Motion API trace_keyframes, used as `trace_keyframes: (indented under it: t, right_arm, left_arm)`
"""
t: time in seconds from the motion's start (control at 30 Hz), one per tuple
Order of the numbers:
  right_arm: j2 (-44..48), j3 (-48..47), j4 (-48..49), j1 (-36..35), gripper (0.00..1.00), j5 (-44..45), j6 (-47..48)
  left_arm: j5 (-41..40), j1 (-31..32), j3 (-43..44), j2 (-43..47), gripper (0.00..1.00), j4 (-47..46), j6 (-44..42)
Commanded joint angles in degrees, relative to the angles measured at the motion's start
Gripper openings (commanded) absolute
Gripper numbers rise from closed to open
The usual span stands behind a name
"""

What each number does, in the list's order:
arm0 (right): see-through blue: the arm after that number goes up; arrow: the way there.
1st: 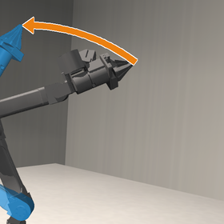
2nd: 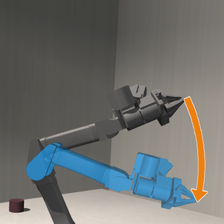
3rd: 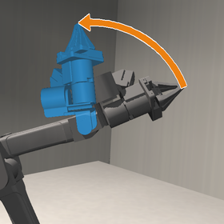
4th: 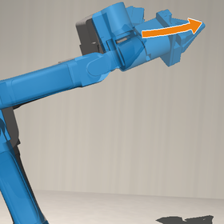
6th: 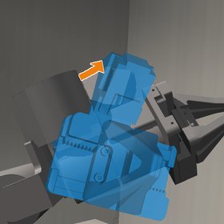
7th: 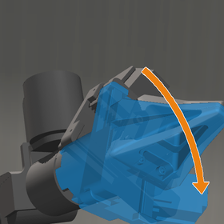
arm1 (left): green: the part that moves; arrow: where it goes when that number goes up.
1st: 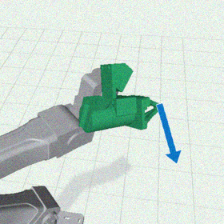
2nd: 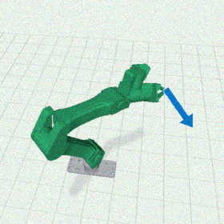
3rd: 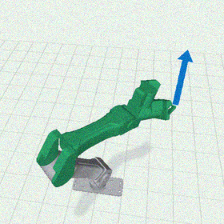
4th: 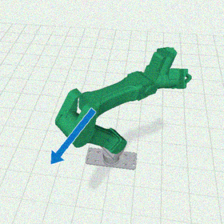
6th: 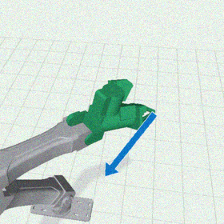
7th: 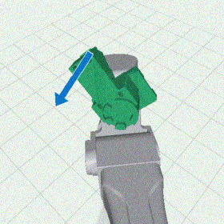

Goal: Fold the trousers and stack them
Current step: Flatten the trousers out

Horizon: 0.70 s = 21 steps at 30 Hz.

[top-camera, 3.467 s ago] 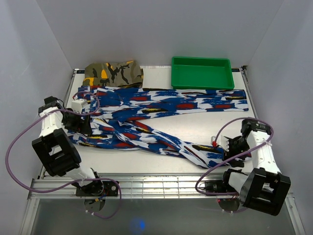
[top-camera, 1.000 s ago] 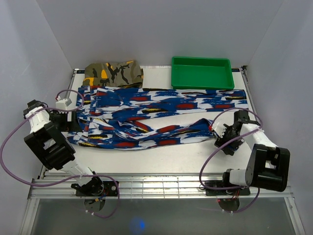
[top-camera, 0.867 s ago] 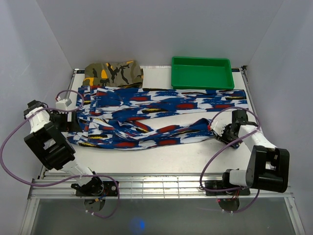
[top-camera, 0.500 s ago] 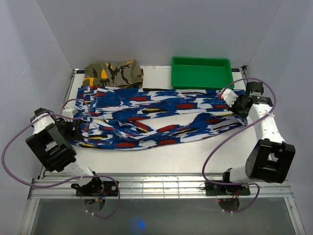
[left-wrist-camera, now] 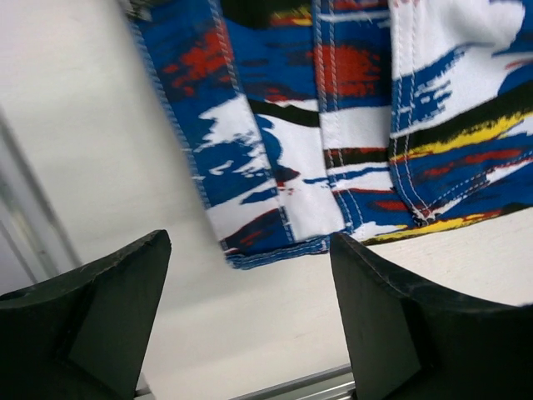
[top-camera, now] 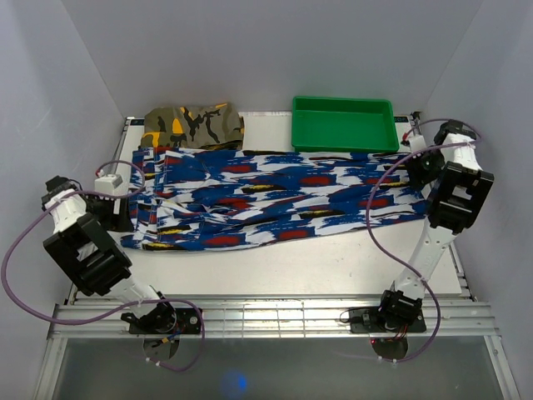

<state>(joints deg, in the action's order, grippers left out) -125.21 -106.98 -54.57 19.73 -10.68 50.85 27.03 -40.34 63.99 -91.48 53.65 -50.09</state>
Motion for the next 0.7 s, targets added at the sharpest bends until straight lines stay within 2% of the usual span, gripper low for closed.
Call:
trace_keyframes:
  t: [0.0,0.07,0.1,0.27,0.43,0.53,0.67]
  right_arm:
    - [1.01,-2.28,-8.54,5.04,0.52,-0.04,-3.66]
    - [3.99,1.83,-7.49,6.37,0.72,-1.1,-2.96]
    - [5.92,3.25,-7.22,7.51,0.73,-1.54,-2.6]
    - [9.1,11.78,-6.78,8.93,0.72,-4.35,-2.86]
    - [9.98,21.19,-2.39,9.01,0.71,-4.88,-5.23]
    - [9.81,23.12,-1.6,9.98,0.7,-4.96,-5.67]
    - [10.42,23.75,-2.21,12.52,0.71,-5.49,-5.24]
  left_arm:
    - [4.61,-2.9,6.32,-0.88,0.89,2.68,2.45]
    - [5.93,-3.87,8.34,-3.17,0.89,4.87,2.8]
    - [6.37,-4.13,8.61,-3.7,0.9,5.24,2.97]
    - [10.05,-4.4,7.48,-6.86,0.89,5.51,5.43]
    - [10.68,-4.4,5.71,-9.41,0.86,2.96,7.89]
    - [12.17,-4.4,5.45,-10.91,0.81,3.39,8.42]
    - [13.31,-4.31,4.75,-12.14,0.63,4.27,7.55]
